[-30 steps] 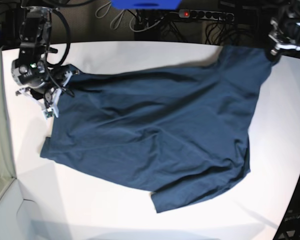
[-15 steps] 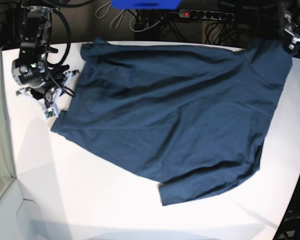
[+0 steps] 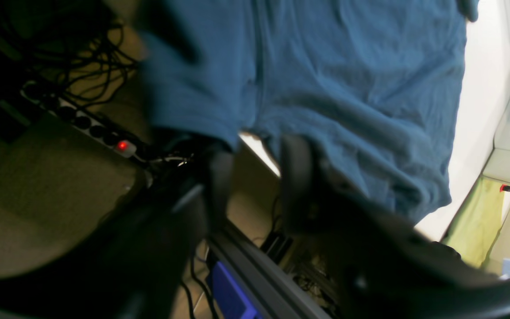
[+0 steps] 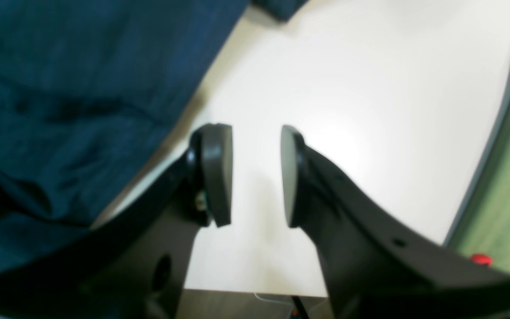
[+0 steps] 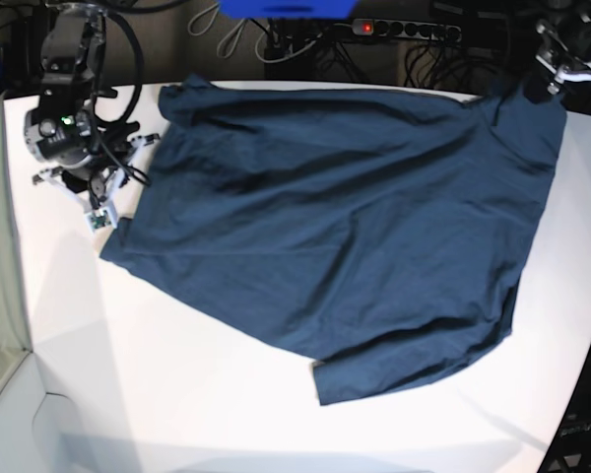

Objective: Layout the t-shirt on the table in an organized manner, then fold the t-shirt properly
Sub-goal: 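Pull the held collar corner outward with the right gripper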

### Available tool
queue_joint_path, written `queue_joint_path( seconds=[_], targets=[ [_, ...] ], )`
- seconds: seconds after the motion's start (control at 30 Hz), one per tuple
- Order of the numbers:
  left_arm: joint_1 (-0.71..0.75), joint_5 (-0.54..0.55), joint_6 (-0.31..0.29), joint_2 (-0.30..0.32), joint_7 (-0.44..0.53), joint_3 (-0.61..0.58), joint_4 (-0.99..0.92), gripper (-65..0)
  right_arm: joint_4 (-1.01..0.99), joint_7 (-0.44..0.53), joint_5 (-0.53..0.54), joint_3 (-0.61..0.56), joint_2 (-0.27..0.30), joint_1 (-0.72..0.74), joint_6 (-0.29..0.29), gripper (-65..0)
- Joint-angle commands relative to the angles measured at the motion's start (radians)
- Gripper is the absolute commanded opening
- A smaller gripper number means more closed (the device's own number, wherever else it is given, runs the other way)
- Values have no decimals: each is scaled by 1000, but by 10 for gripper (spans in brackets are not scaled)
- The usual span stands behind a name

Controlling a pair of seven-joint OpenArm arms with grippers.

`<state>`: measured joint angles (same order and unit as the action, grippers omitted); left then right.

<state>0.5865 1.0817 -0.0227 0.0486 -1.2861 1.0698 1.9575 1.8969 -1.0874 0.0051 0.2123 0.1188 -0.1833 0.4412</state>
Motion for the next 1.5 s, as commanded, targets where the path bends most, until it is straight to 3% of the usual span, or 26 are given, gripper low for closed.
queue_joint_path(
  seconds=[0.0,0.27,0.47,0.6,0.77,0.97,1.1,1.27,1.47],
  targets=[
    [7,50,17,10,3,7,15,-419,19,11,2,3,9,8,-2,-458],
    [-18,53,17,18,1,7,15,-417,20,11,2,-1,3,11,0,-458],
    [-46,53,17,72,3,10,16,-416,22,-21,2,-80,-58,18,9,-458],
    [-82,53,17,104,3,79,15,-416,22,-23,2,-119,-113,18,9,-458],
    [-211,44,17,118,3,148,15,-416,-18,-17,0,-159,-121,51,9,-468],
    [-363,44,22,127,1,149,-19,-416,-116,25,0,-152,-83,64,9,-644],
    [-449,42,25,129,1,148,-148,-416,-175,66,-3,-150,-55,57,9,-650],
    [-488,42,25,176,1,148,-343,-416,-262,114,-1,-67,-46,57,9,-650],
    [-507,42,20,234,7,148,-501,-416,-330,132,-1,43,23,86,9,-650]
  ],
)
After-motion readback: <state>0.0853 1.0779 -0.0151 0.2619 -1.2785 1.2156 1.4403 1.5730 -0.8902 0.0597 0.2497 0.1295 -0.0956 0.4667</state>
